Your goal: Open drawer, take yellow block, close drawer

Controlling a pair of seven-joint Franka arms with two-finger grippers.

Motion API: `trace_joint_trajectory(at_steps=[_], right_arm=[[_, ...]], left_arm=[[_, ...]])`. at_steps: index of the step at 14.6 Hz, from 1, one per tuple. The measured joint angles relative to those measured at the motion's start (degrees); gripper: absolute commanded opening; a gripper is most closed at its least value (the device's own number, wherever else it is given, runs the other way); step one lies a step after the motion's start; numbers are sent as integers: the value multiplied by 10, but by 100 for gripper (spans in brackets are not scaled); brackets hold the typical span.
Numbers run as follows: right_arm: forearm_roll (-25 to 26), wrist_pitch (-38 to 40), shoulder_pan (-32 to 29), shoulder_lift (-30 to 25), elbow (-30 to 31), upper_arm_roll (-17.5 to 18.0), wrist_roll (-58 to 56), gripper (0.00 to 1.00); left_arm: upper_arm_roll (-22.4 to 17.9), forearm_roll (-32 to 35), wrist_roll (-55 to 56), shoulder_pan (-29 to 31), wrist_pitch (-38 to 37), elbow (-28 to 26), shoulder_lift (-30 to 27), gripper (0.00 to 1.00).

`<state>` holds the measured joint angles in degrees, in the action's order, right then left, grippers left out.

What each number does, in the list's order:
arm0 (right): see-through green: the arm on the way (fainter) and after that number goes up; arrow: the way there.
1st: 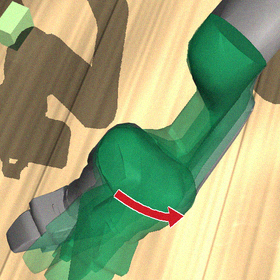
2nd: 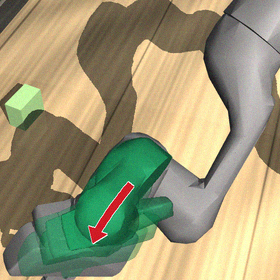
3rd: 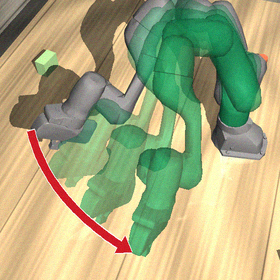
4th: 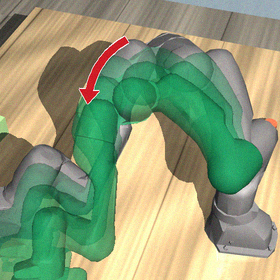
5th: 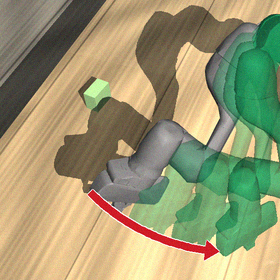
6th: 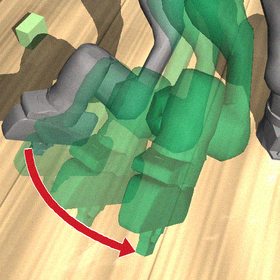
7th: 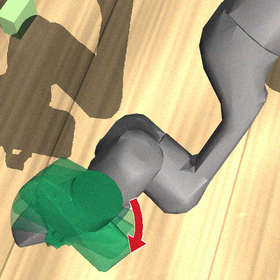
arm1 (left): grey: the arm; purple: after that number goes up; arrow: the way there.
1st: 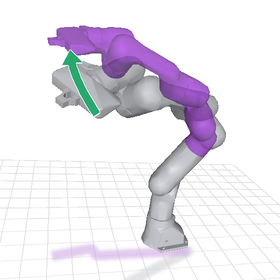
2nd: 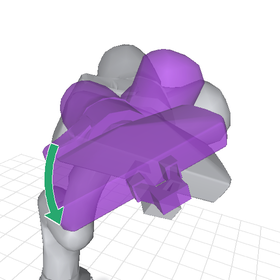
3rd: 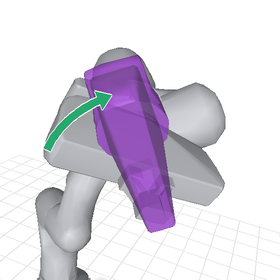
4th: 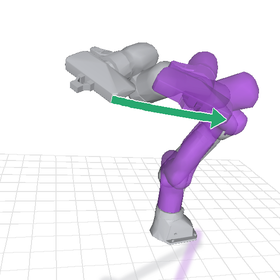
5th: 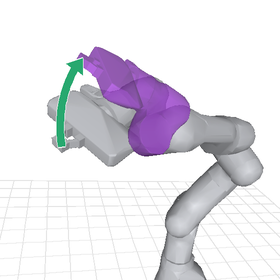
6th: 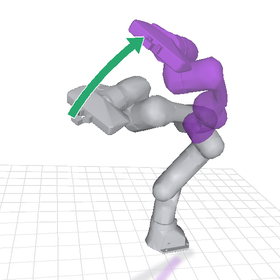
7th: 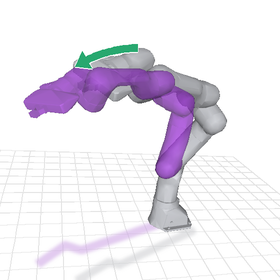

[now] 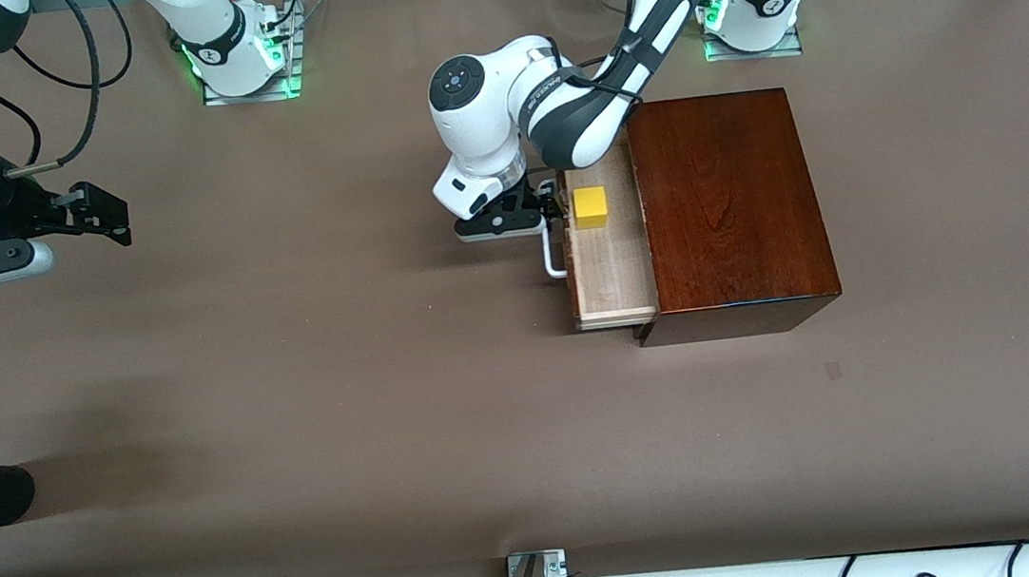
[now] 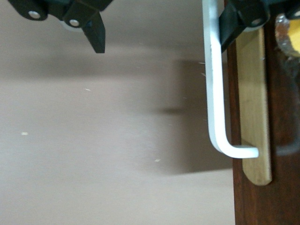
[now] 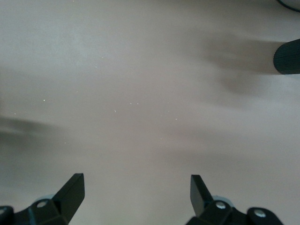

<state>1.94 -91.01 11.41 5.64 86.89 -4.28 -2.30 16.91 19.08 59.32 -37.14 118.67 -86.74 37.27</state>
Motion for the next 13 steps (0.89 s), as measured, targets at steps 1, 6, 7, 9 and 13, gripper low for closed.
trace_joint_trajectory(at_steps=[1,6,7,9,13], right_arm=[[0,0,0,0,0,0,0,100],[0,-18,0,3,0,0,0,100],[0,-25,0,5,0,0,0,100],[0,-32,0,12,0,0,0,100],[0,-32,0,17,0,0,0,100]], left_arm=[[0,-2,1,-2,0,5,3,100],[3,-9,3,-5,0,30,6,100],[4,-18,3,-5,-5,40,4,100],[7,-23,3,-5,-40,60,-3,100],[8,-24,-11,10,-145,107,-38,100]])
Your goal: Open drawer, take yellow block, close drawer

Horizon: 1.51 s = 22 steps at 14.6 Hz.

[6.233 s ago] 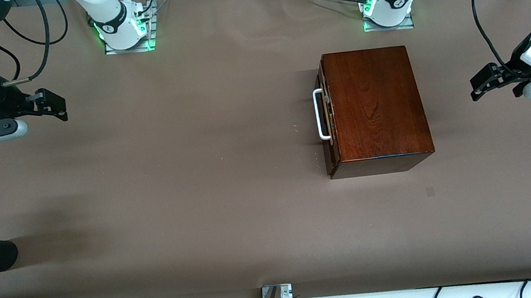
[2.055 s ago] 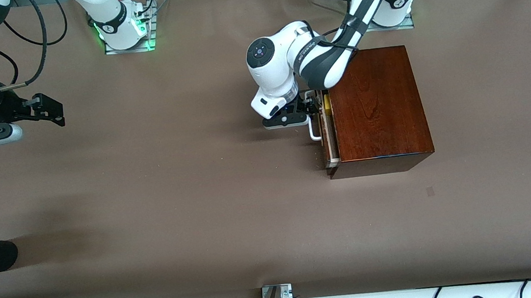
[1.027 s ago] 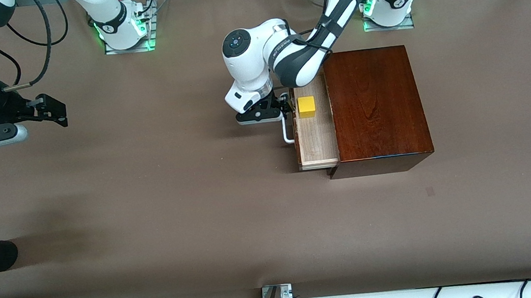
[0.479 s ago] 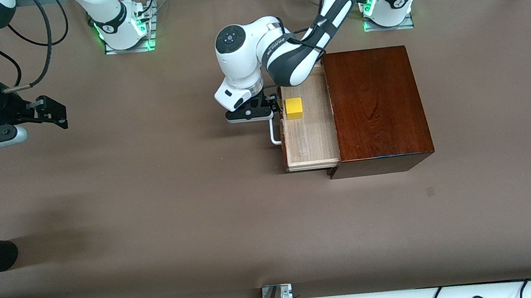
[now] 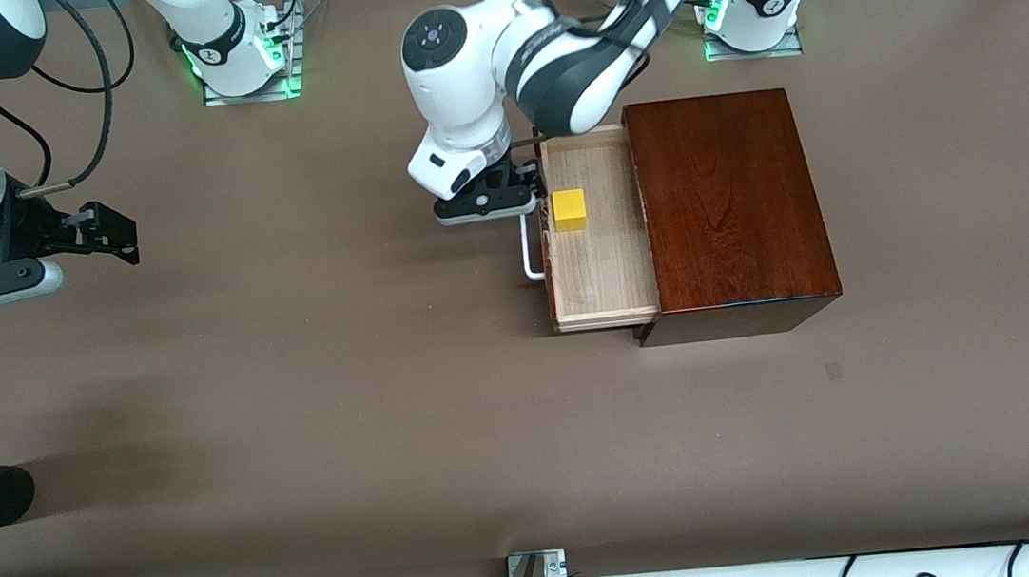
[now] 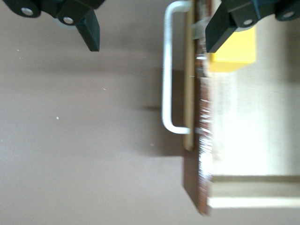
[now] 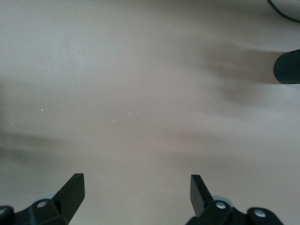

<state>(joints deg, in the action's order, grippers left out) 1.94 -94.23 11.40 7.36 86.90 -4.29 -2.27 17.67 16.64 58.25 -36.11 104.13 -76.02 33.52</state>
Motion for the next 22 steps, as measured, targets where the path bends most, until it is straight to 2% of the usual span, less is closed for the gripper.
trace_joint_trajectory(at_steps=[2,6,8,9,12,14,16,18,22], right_arm=[[0,0,0,2,0,0,0,100],[-2,1,1,14,0,3,0,100],[-4,12,6,12,0,10,-3,100],[-5,24,9,10,0,21,-4,100],[-8,46,17,7,0,87,-4,100],[-10,47,20,7,0,147,-4,100],[-10,47,25,9,0,212,-5,100],[-10,43,45,22,1,256,-14,100],[9,-25,129,78,-13,268,-57,100]], left_arm=[[-1,-27,-51,34,-25,5,-32,100],[-7,-101,-243,147,-119,7,-117,100],[-31,-131,-367,195,-146,2,-161,100],[-60,-150,-431,210,-151,-7,-182,100],[-164,-176,-600,237,-152,-47,-226,100],[-211,-179,-653,254,-152,-68,-244,100],[-231,-179,-666,273,-151,-88,-264,100],[-234,-179,-667,296,-144,-112,-285,100],[-242,-179,-644,304,-139,-134,-311,100]])
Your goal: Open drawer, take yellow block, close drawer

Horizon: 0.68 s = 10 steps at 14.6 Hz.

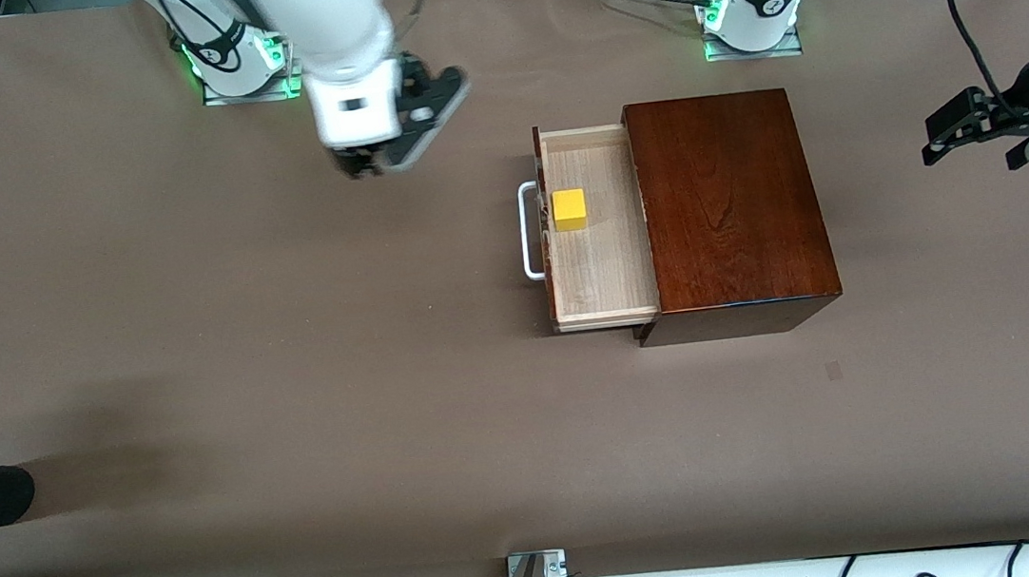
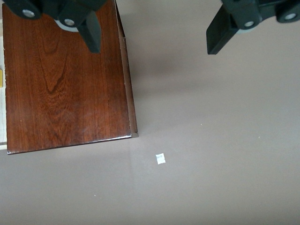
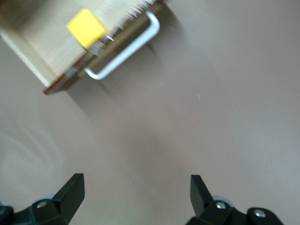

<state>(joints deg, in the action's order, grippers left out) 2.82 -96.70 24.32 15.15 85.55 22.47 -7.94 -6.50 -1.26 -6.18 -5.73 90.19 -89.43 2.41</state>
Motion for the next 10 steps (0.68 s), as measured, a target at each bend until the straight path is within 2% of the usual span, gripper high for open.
trace_joint_trajectory(at_steps=[2,5,7,10], right_arm=[[39,-26,52,42,-34,0,-7,100],[85,-45,120,124,-122,-1,-27,100],[107,-55,147,183,-183,-1,-52,100],[129,-81,160,245,-220,-3,-103,100]], left_arm=[[0,0,10,3,0,-3,-2,100],[-1,0,13,14,2,-7,-2,100],[-1,0,13,23,4,-7,1,100],[-1,0,13,28,7,-6,8,100]])
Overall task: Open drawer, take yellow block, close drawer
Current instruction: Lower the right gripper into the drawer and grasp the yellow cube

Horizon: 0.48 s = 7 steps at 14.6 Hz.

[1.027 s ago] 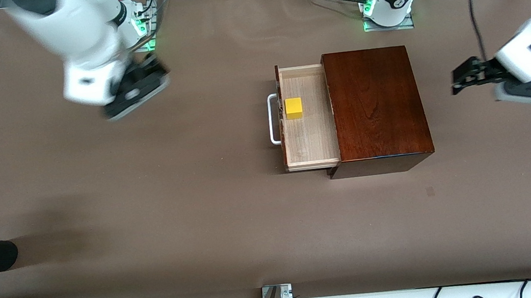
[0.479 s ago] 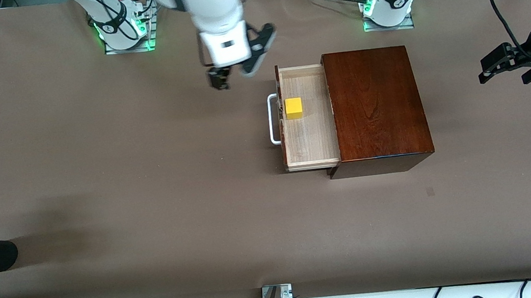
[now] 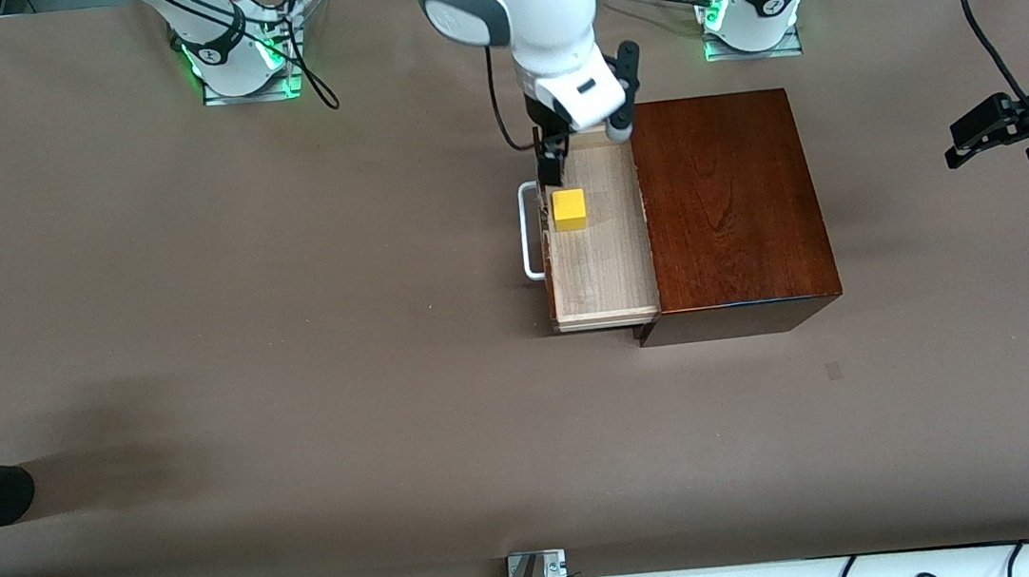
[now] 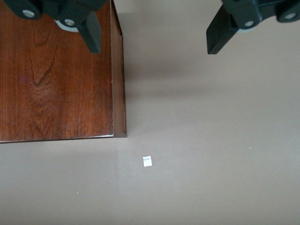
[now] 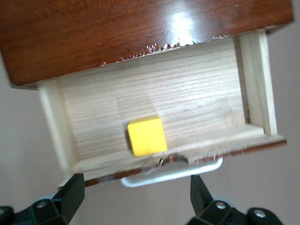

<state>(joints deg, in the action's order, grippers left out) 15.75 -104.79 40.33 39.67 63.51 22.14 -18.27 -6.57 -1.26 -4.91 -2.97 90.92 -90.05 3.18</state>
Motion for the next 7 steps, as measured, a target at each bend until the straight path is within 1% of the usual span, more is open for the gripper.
trace_joint_trajectory(at_steps=[2,7], right_arm=[[3,-3,0,22,-6,-2,-34,100],[5,-13,1,50,-9,-3,-93,100]], left_arm=[[0,0,0,7,3,1,3,100],[0,0,-1,37,4,10,4,100]])
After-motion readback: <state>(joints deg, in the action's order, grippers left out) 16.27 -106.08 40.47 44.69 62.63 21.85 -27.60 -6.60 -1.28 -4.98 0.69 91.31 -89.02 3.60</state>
